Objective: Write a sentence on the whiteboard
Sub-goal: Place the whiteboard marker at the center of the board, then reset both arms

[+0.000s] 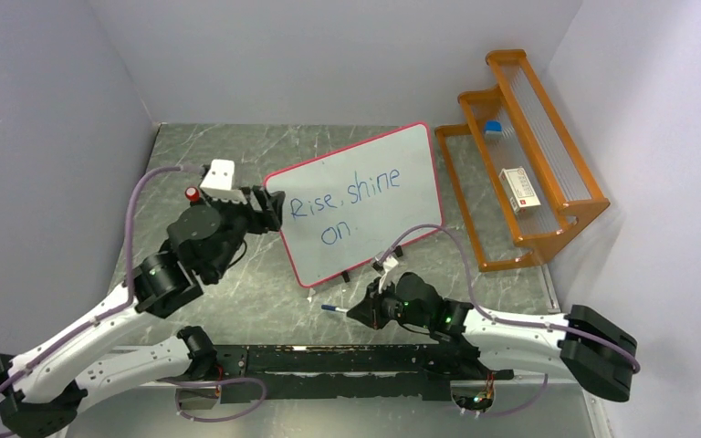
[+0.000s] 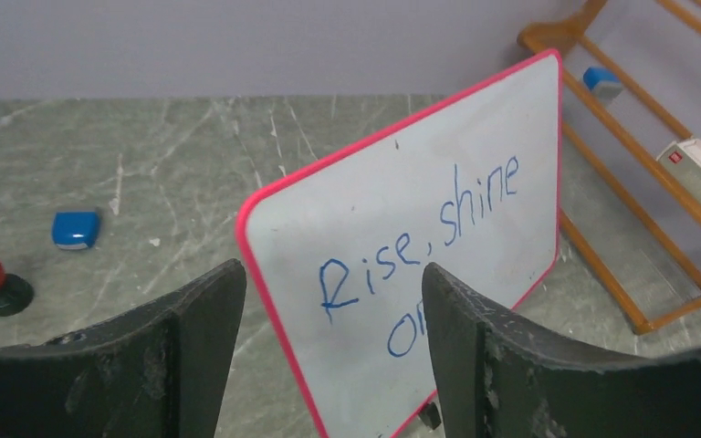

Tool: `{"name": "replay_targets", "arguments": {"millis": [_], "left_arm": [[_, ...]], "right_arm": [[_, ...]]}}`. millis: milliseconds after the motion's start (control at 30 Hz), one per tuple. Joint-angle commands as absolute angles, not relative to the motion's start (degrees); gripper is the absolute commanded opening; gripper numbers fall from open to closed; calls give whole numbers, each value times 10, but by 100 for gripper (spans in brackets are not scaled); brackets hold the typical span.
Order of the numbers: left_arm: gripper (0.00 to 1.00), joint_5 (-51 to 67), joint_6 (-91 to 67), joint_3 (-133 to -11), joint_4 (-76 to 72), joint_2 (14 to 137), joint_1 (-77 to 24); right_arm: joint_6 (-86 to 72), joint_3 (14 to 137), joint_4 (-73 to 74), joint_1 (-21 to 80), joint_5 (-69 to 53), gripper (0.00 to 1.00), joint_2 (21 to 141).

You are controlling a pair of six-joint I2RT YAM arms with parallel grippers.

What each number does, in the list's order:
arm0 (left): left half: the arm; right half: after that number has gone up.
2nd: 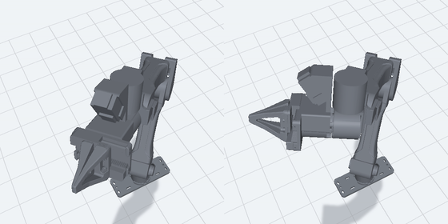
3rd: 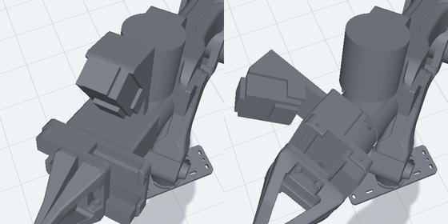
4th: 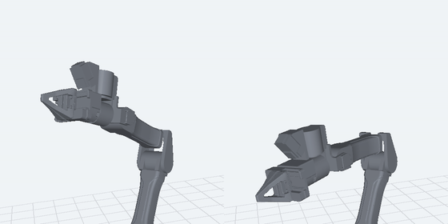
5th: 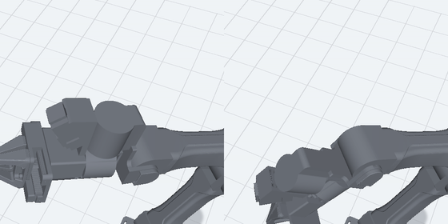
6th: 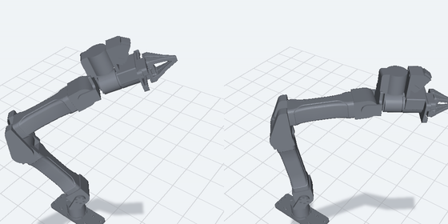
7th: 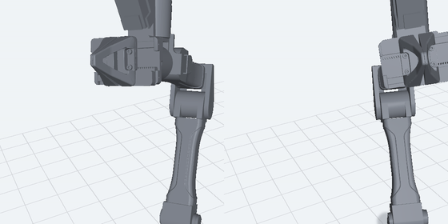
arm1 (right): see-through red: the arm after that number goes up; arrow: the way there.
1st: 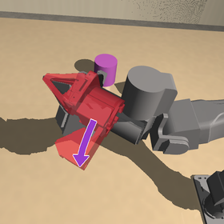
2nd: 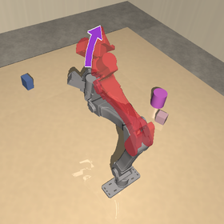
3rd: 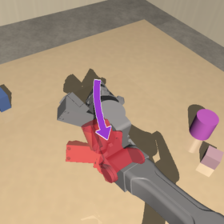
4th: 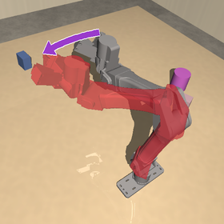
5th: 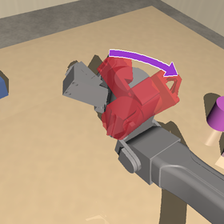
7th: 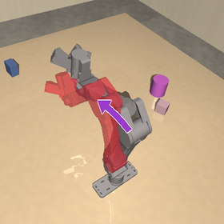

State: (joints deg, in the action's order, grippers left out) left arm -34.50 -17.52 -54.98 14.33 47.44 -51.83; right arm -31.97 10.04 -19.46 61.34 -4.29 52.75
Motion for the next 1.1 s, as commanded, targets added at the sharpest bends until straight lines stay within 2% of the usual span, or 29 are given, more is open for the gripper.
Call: {"name": "replay_targets", "arguments": {"millis": [0,100,300,500,633,800,900,1067], "left_arm": [[76,-387,-120,-515,113,421,-514],[78,-410,-104,-473,92,376,-513],[85,-436,-92,-429,106,312,-514],[97,-446,-92,-412,149,268,-510],[98,-451,-102,-410,178,237,-509],[98,-446,-118,-418,212,191,-509],[97,-448,-120,-422,227,158,-510],[97,-449,-121,-417,243,97,-510]], "right_arm": [[-333,84,-255,611,-22,0,584],[-341,69,-292,611,7,2,609],[-335,68,-273,611,72,33,612],[-334,73,-221,611,116,58,580],[-335,109,-98,611,171,72,495],[-317,228,103,611,289,92,367],[-300,306,204,611,373,99,334],[-282,402,303,611,466,100,313]]}}
